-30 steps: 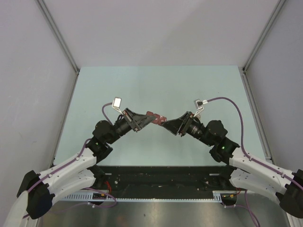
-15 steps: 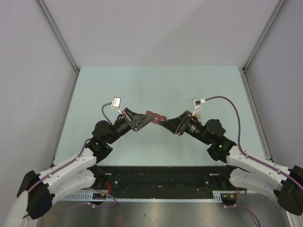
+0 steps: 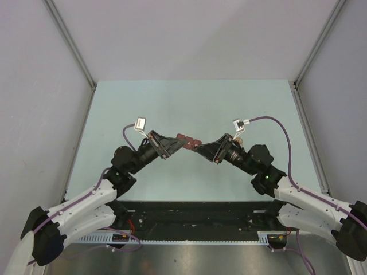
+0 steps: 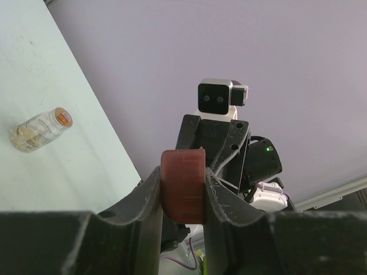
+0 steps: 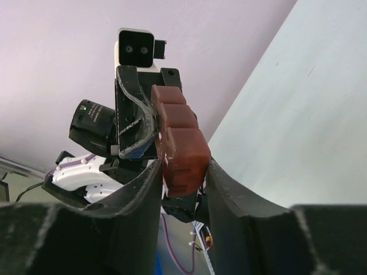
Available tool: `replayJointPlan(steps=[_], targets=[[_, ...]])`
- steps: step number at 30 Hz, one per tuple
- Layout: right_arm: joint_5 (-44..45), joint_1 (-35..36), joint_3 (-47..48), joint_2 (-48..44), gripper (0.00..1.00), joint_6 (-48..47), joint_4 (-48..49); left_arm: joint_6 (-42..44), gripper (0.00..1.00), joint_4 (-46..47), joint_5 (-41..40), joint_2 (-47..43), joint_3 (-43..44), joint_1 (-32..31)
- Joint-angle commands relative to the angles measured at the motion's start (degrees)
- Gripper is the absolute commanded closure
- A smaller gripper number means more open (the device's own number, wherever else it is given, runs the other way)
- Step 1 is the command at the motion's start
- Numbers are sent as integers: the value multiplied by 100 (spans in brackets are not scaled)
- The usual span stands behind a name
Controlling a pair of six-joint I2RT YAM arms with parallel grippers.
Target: Sort the pills into containers
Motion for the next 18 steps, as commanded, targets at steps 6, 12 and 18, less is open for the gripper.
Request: replayJointPlan(steps=[6,12,18], targets=[[-191,51,15,-46,57,-211,287,-123,100,104,11,-4,34,17],[-147,51,15,-55,99,-194,217,-132,100,112,28,-4,8,17],[-165,77,15,-73,67,-220,234,-140,100,112,2,-30,-45,17]])
